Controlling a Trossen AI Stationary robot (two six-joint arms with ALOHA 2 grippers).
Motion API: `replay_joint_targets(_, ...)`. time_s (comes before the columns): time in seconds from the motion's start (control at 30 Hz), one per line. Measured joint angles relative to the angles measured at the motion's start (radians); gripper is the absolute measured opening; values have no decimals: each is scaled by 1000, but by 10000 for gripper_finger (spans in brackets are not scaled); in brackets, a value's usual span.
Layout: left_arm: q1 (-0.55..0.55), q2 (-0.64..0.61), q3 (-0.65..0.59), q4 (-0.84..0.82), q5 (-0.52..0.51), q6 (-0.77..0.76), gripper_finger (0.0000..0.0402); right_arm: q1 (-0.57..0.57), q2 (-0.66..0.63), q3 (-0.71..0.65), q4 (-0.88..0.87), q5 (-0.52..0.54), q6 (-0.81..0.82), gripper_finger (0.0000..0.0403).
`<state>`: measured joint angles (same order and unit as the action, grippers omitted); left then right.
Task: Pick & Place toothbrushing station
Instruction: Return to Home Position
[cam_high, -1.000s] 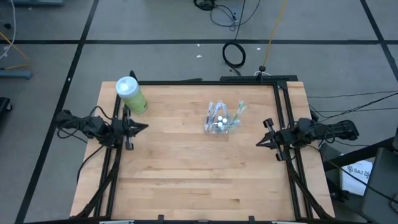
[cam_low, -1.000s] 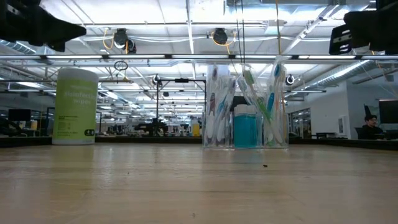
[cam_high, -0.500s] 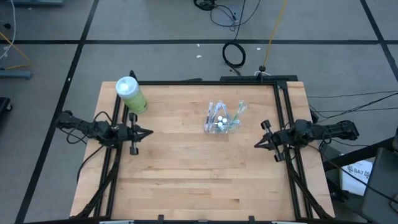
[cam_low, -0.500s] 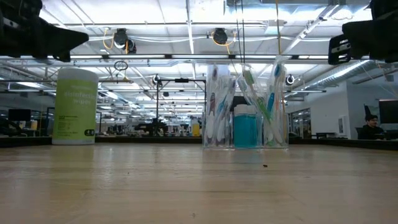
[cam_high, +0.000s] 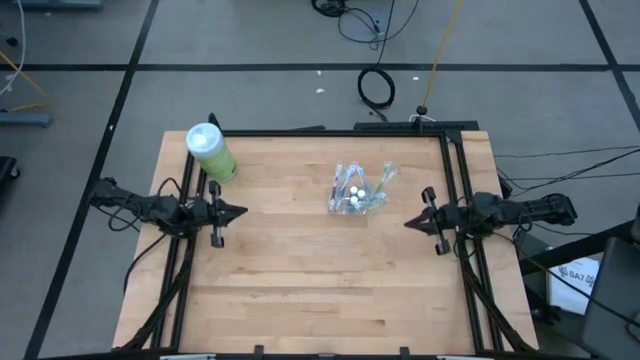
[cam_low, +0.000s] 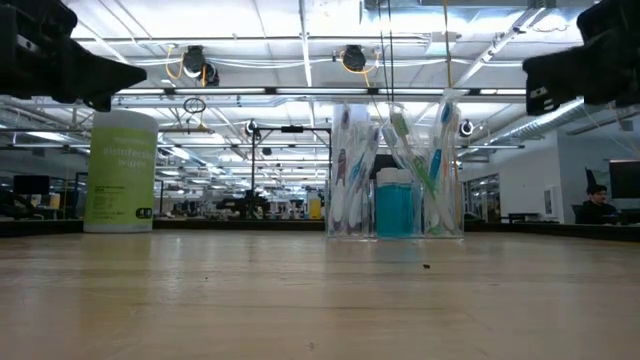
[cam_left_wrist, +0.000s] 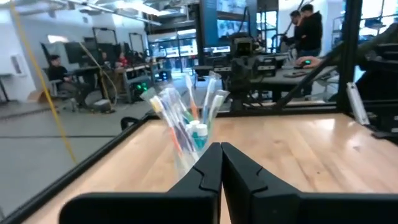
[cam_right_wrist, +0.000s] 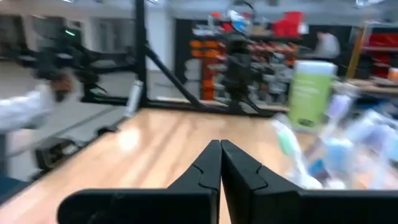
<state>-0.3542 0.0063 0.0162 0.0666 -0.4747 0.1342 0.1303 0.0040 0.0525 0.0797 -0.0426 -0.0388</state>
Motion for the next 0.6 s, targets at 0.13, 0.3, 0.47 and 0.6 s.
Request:
replay_joint_targets(0.13, -1, 12, 0, -1, 26, -29, 5, 0, 1, 0, -31, 45, 10, 0)
replay_joint_targets(0.3, -1, 13, 0, -3, 29, -31, 27, 0, 3, 0, -40, 40, 18, 3)
replay_joint_targets(0.47, -1, 13, 0, 4, 29, -32, 36, 0, 3, -1, -41, 41, 17, 8)
replay_joint_targets(0.6, -1, 13, 0, 6, 29, -30, 37, 0, 3, -1, -41, 40, 17, 8)
